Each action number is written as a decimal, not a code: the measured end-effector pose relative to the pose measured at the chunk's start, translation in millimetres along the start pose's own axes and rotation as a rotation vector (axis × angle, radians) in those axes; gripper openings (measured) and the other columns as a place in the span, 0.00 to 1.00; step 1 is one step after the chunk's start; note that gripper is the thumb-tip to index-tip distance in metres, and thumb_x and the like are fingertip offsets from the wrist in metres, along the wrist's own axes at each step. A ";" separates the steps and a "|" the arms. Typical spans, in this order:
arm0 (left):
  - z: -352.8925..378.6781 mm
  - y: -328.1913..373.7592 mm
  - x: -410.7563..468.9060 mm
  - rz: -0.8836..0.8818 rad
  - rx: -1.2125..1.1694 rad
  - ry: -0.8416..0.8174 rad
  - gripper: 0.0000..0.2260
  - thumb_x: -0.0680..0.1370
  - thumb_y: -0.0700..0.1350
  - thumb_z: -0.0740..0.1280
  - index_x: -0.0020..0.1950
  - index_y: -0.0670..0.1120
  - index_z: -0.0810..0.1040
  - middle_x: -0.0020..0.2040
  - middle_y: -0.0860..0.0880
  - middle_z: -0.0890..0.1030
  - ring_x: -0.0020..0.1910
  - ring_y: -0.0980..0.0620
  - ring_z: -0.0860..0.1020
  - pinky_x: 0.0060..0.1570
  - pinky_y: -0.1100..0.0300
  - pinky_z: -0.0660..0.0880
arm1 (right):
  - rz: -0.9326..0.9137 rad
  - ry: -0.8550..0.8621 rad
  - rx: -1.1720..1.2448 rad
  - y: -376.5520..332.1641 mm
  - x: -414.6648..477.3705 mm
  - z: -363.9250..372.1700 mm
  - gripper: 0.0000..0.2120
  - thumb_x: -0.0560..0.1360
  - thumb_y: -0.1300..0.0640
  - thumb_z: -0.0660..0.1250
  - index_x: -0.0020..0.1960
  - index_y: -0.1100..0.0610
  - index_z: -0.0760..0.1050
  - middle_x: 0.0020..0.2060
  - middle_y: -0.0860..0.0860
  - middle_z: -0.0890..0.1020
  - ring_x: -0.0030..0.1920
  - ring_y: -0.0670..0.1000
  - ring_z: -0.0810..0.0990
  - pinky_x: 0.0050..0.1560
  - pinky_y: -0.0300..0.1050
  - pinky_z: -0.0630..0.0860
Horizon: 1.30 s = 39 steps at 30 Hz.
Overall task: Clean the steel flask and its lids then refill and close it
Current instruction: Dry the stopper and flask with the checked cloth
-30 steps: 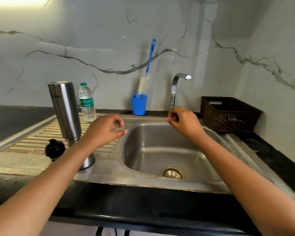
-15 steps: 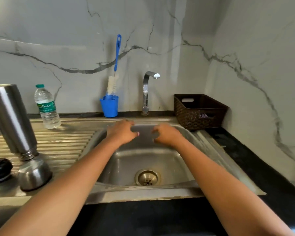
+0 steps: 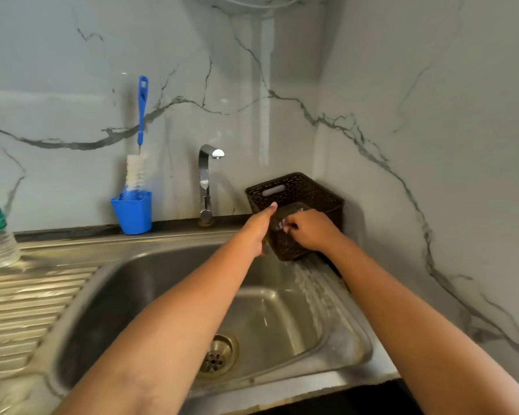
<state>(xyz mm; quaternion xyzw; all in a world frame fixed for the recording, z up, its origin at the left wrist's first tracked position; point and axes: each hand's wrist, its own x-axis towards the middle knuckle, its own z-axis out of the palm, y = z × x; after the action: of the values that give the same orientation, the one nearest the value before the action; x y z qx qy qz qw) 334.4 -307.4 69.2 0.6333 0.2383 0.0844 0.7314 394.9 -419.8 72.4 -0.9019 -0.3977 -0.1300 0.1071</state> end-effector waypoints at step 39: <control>25.4 -6.8 54.4 0.329 0.281 0.333 0.14 0.77 0.41 0.58 0.63 0.45 0.73 0.56 0.42 0.77 0.53 0.41 0.77 0.52 0.44 0.78 | 0.341 0.614 0.606 42.7 5.2 -66.0 0.12 0.75 0.57 0.65 0.57 0.55 0.67 0.43 0.49 0.75 0.42 0.50 0.75 0.43 0.44 0.73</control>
<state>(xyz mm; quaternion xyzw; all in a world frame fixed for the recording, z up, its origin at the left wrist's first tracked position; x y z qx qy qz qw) 392.2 -308.0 51.6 0.7361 0.2585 0.2712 0.5637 420.3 -464.1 132.4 -0.8021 -0.2136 -0.2496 0.4988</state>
